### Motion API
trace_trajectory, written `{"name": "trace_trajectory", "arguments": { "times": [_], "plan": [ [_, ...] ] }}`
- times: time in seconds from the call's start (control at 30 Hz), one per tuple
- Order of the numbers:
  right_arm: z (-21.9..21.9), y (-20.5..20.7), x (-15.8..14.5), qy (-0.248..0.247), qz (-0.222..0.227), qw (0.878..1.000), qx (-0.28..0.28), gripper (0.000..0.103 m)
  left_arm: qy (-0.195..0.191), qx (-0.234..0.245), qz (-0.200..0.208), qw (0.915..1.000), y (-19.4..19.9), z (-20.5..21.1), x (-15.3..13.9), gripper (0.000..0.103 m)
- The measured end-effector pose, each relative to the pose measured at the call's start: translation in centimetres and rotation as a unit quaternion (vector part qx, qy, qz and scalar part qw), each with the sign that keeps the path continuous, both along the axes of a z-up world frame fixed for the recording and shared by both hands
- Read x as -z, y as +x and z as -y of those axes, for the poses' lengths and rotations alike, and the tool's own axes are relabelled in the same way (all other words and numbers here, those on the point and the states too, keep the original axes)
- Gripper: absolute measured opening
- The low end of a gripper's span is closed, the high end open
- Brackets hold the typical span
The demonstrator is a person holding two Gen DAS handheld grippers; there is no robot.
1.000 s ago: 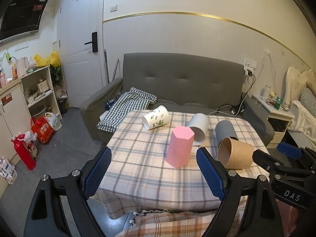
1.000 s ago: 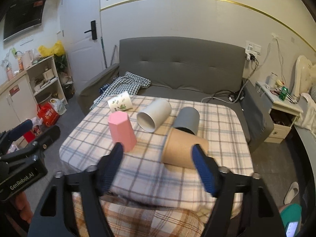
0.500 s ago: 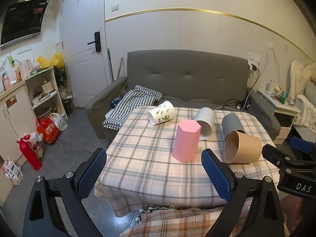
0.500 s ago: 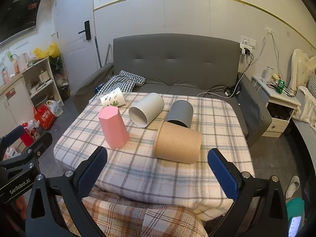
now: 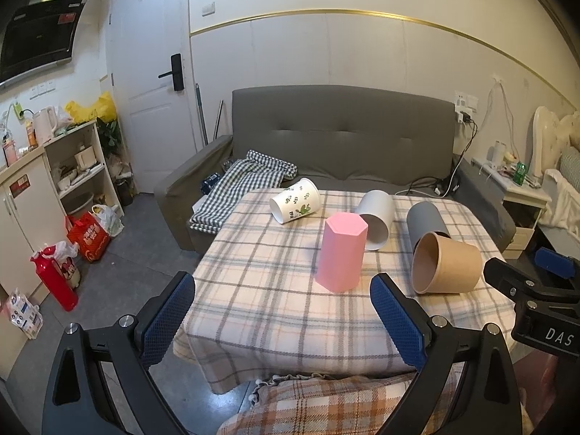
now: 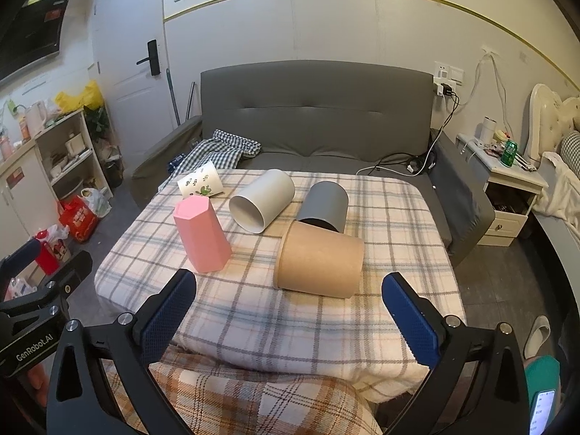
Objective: Flip cup upside down
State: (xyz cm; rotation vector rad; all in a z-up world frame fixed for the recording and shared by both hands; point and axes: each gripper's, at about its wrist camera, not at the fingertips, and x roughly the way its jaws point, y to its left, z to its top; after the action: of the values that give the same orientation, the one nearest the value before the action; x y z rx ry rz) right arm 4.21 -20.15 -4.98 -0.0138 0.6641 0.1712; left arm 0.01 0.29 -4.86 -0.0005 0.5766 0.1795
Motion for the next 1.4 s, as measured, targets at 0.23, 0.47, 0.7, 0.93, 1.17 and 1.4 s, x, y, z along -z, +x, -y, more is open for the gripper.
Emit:
{"name": "trace_trajectory", "arguments": {
  "times": [0.23,0.47,0.7,0.93,1.17,1.4],
  "plan": [
    [0.10,0.04,0.11,-0.001,-0.002,1.000,0.000,0.103,0.004,0.002,0.009,0.9999,-0.26,0.24,-0.13,0.100],
    [0.13,-0.06,0.42,-0.004,-0.005,1.000,0.002,0.103,0.009,-0.005,0.015,0.9998,-0.31,0.22,-0.22,0.100],
    [0.10,-0.14,0.55,-0.007,-0.008,1.000,0.002,0.103,0.007,-0.001,0.012,0.9999,-0.31,0.18,-0.23,0.100],
    [0.09,-0.15,0.58,-0.007,-0.008,1.000,0.003,0.103,0.005,0.001,0.010,0.9999,-0.29,0.29,-0.18,0.100],
    [0.12,-0.17,0.58,-0.007,-0.008,1.000,0.002,0.103,0.005,0.001,0.010,0.9999,-0.32,0.33,-0.15,0.100],
    [0.12,-0.16,0.65,-0.007,-0.009,1.000,0.002,0.103,0.005,0.002,0.009,0.9999,-0.32,0.39,-0.01,0.100]
  ]
}}
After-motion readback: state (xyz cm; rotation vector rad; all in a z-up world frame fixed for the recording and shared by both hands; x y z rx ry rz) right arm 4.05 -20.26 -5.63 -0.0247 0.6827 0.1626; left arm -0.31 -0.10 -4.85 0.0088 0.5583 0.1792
